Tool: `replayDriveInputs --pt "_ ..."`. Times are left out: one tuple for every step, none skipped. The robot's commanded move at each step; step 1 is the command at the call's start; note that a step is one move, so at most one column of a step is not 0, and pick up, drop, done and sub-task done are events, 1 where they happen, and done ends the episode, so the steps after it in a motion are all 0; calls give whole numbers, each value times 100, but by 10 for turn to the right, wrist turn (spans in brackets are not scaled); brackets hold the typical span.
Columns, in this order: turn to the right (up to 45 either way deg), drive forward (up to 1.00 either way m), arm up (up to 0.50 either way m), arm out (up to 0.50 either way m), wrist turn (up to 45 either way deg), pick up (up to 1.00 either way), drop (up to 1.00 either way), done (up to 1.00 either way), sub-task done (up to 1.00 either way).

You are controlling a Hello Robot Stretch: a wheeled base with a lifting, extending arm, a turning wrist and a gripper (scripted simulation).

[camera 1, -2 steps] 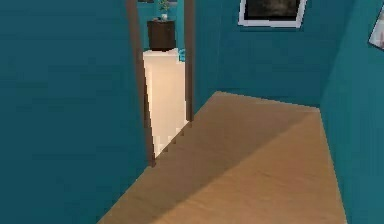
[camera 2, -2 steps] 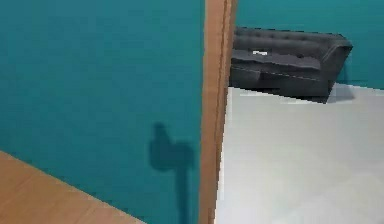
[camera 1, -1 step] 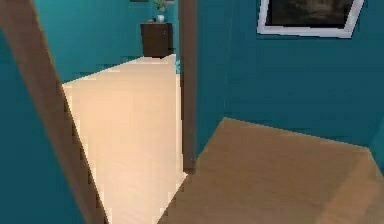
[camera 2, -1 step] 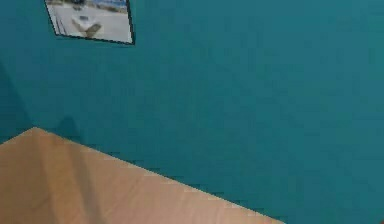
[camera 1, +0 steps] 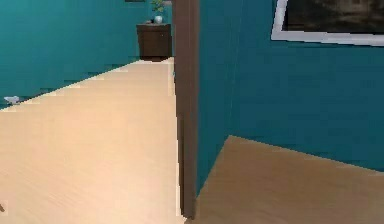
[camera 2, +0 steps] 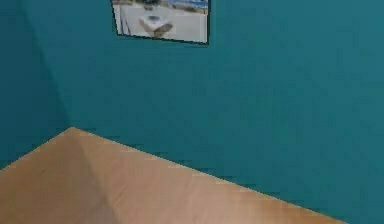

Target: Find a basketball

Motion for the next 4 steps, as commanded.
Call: replayDriveInputs --pt "240 0 0 0 0 0 0 0 0" --pt "0 30 0 0 0 0 0 0 0" --pt "-450 0 0 0 0 0 0 0 0" --pt "-360 0 0 0 0 0 0 0 0"
